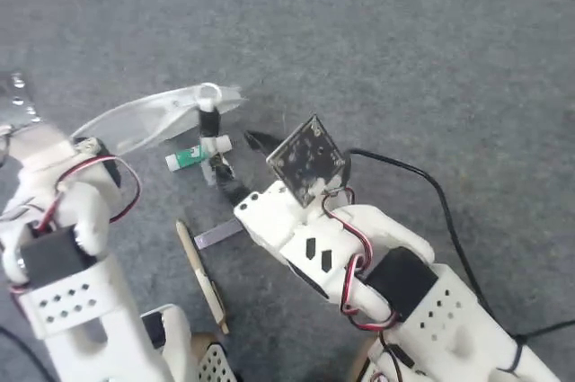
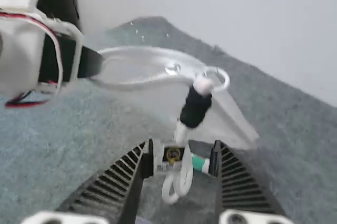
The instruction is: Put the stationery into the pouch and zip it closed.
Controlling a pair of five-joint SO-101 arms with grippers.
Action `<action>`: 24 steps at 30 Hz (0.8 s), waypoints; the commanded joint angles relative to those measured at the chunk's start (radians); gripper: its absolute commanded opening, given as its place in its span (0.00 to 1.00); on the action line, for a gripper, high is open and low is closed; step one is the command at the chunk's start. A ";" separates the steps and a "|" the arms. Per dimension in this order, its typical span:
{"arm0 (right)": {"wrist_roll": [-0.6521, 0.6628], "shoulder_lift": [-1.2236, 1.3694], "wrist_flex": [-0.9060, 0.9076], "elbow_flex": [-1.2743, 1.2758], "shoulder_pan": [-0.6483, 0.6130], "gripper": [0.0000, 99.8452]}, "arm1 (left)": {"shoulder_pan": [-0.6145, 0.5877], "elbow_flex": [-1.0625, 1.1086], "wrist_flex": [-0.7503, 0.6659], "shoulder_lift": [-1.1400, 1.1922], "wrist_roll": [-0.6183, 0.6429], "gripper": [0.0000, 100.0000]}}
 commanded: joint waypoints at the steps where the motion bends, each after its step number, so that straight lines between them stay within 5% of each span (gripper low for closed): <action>1: -0.032 -0.030 0.101 -0.012 0.018 0.17 | -0.031 0.002 -0.034 0.005 0.014 0.01; 24: -0.029 0.656 0.117 -0.060 0.021 0.17 | -0.084 0.001 -0.048 0.005 0.015 0.01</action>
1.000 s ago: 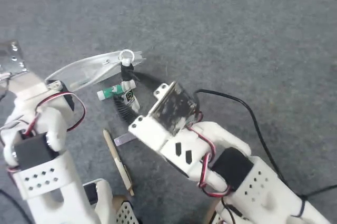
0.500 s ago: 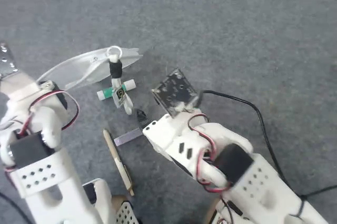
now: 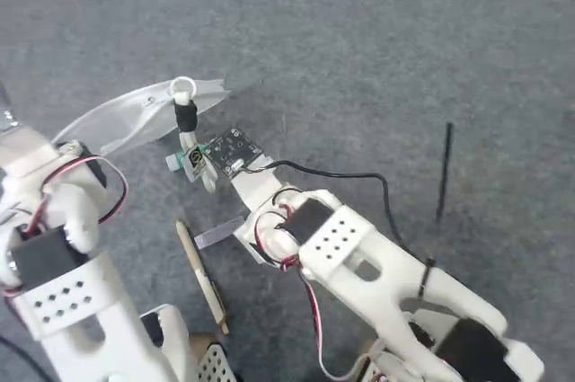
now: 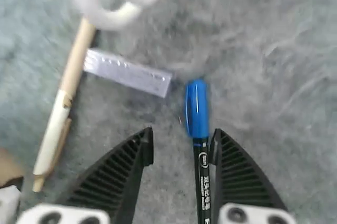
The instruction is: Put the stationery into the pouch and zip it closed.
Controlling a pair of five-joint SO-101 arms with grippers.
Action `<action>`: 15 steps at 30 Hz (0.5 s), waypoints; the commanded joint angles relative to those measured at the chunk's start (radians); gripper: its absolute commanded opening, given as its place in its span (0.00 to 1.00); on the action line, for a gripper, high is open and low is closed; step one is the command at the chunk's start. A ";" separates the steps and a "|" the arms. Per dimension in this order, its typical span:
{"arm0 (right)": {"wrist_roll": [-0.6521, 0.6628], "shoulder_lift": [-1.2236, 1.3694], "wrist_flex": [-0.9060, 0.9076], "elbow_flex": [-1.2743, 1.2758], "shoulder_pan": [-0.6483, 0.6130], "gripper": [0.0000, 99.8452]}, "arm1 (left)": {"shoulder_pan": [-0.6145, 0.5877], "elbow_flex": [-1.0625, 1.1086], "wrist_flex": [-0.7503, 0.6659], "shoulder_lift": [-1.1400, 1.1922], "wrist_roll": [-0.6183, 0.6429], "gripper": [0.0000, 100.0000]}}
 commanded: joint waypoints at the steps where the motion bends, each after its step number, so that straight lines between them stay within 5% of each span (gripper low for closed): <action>1: -0.005 0.038 -0.027 -0.064 0.016 0.17 | -0.009 -0.001 -0.035 0.002 0.014 0.01; 15: -0.005 0.277 -0.077 -0.141 0.070 0.17 | -0.009 0.002 -0.029 0.002 0.014 0.01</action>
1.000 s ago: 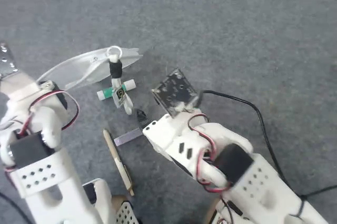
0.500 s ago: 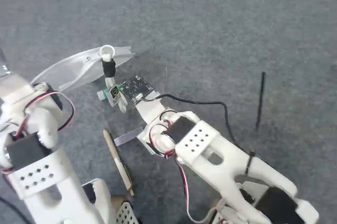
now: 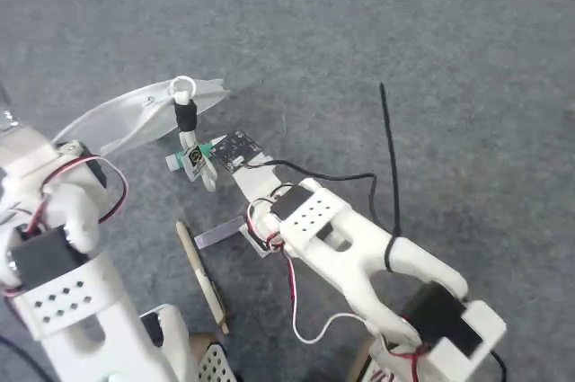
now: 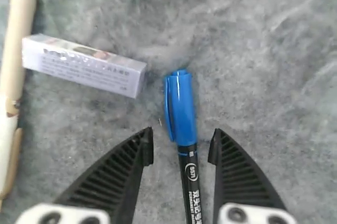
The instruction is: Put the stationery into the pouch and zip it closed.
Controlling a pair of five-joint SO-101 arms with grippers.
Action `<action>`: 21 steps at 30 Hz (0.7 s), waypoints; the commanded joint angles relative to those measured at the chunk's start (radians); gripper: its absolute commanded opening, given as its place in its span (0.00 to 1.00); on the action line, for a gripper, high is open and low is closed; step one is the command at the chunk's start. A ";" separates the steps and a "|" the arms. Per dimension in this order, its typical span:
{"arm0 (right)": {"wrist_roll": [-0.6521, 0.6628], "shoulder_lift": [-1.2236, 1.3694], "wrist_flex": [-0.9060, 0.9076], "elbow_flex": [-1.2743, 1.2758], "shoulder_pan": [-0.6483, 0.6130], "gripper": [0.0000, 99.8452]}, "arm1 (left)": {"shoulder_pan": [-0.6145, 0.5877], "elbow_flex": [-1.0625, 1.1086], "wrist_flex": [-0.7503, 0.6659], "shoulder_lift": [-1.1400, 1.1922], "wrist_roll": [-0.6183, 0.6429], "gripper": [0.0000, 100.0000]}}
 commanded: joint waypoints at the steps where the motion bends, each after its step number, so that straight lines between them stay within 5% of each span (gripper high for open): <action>1: -0.003 0.021 -0.016 -0.072 0.019 0.17 | -0.009 0.002 -0.029 0.002 0.014 0.01; 8: 0.068 0.142 -0.016 -0.110 0.019 0.16 | -0.009 0.002 -0.028 0.002 0.014 0.01; 13: 0.072 0.185 -0.016 -0.155 0.019 0.00 | -0.009 0.004 -0.028 0.002 0.014 0.01; 21: 0.071 0.183 -0.005 -0.150 0.019 0.01 | -0.009 0.005 -0.028 0.002 0.012 0.01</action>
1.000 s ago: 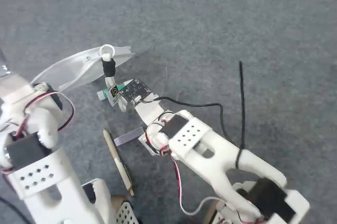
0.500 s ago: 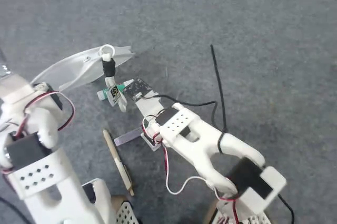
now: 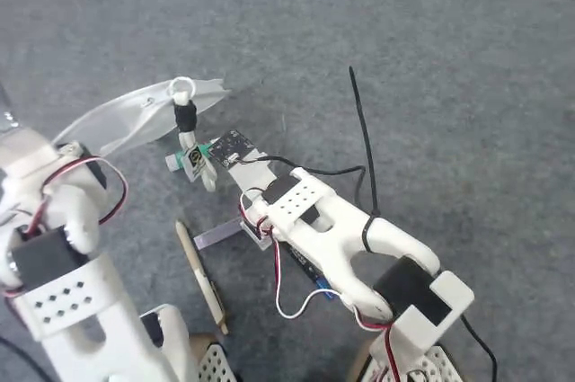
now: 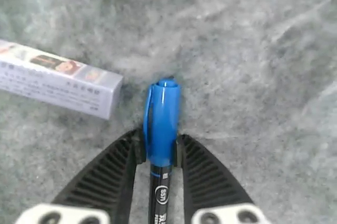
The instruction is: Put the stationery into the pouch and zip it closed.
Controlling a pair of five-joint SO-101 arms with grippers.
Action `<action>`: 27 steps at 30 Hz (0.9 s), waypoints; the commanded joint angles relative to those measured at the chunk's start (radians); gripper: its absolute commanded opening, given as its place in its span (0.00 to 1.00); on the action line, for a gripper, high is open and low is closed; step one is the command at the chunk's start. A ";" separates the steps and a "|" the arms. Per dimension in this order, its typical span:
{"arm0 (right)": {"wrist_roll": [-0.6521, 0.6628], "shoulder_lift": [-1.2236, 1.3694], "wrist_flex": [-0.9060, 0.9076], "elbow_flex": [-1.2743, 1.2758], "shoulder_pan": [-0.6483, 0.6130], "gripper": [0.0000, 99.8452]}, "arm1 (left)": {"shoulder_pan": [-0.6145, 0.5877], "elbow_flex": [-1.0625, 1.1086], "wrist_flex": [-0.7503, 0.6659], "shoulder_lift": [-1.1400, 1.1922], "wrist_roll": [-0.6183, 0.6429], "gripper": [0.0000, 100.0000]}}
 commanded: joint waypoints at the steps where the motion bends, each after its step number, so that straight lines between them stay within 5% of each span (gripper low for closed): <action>1: 0.011 0.001 0.005 -0.038 -0.001 0.01 | -0.008 -0.005 -0.028 0.002 0.014 0.01; 27: 0.014 -0.440 0.278 -0.034 -0.039 0.01 | -0.006 -0.005 -0.028 0.002 0.014 0.01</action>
